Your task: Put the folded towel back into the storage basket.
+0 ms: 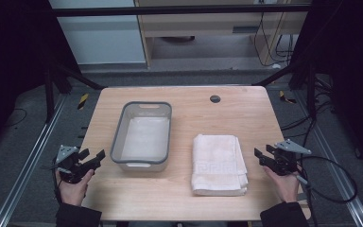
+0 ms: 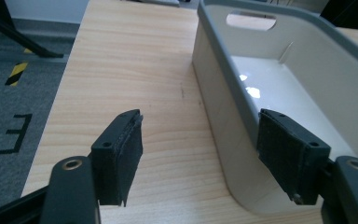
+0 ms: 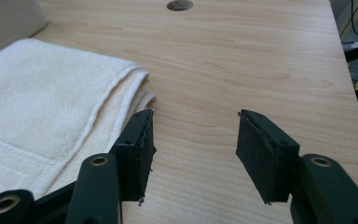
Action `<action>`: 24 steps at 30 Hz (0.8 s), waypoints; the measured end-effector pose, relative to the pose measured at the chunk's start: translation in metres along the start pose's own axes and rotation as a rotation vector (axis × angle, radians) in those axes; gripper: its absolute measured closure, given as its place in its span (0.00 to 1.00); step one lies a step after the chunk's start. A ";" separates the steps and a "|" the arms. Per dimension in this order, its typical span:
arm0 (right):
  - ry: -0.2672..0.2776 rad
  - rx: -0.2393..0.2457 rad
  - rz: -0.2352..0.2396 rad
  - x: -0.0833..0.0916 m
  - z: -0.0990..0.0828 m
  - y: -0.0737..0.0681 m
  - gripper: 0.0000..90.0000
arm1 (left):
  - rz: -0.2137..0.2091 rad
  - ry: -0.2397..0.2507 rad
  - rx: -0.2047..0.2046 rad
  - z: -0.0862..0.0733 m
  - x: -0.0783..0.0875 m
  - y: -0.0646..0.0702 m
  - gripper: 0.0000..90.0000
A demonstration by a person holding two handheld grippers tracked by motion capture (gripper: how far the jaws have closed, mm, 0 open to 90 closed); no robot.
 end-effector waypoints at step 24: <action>0.057 -0.015 0.069 0.013 0.028 -0.014 0.45 | -0.054 0.065 -0.060 0.031 0.006 0.041 0.37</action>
Point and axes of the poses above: each handheld gripper's, and its own axes: x roughly backward along the jaws, z roughly out of its top, y roughly to its right, the point moved 9 cm from there along -x, roughly forward along the jaws, and after that the axes turned 7 degrees about -z, right-handed, at the moved point
